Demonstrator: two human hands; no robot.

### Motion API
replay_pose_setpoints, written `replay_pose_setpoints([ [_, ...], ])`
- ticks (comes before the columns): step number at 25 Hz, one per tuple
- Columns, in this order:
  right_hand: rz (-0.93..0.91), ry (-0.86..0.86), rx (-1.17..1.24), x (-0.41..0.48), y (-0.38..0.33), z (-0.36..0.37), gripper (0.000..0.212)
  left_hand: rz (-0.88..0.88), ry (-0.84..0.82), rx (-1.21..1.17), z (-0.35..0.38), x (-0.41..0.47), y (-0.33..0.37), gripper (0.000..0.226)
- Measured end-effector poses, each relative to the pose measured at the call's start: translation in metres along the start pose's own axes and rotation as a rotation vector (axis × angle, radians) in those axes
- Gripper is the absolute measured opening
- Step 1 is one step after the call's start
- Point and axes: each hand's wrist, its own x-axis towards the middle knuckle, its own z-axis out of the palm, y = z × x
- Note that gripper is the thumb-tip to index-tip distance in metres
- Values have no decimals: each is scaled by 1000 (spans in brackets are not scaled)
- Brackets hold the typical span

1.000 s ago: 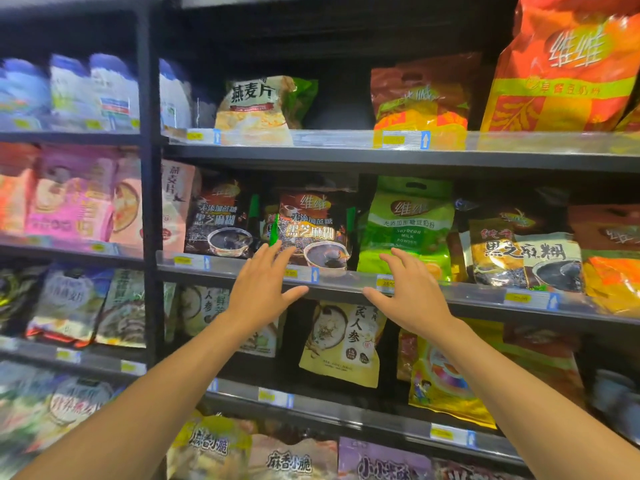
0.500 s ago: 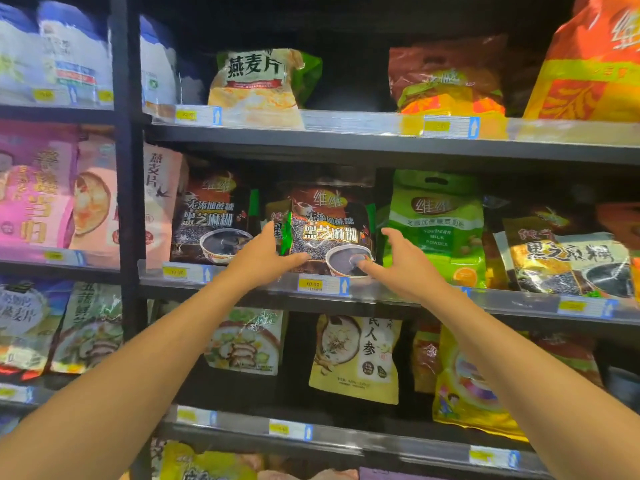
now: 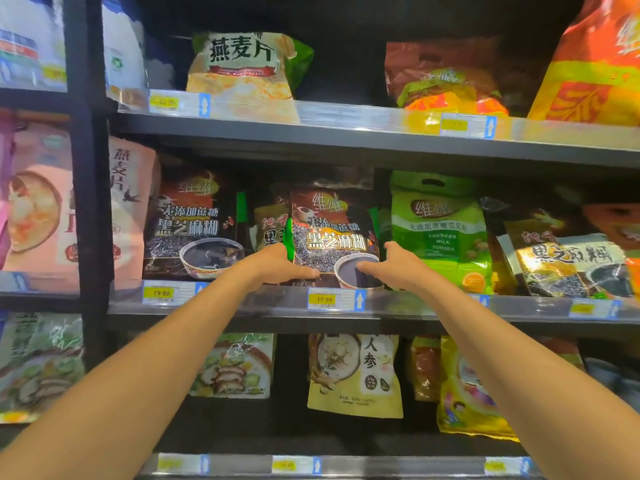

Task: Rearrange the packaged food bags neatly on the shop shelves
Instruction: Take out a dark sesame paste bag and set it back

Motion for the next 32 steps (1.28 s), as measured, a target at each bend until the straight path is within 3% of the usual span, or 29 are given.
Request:
replay_pose_setpoints([
  [5,12,42,139,0,-4,1,77,32,89,-112,2,2,0,41],
  [12,-15,109,521,-11,-8,-19,85,58,190,-437,-11,-29,32,56],
  [16,-46,117,591,-31,-10,-41,85,34,266,-573,-13,-36,38,43],
  [19,-14,10,542,-57,-7,-61,73,36,277,-653,-1,-52,43,31],
  [23,20,-304,636,-96,10,-73,43,77,257,-666,24,-83,50,32],
  [26,-15,-232,632,-115,37,-61,50,58,177,-690,44,-102,46,28],
  [32,-56,-84,777,-158,83,-34,30,-65,-47,-749,72,-125,45,92],
])
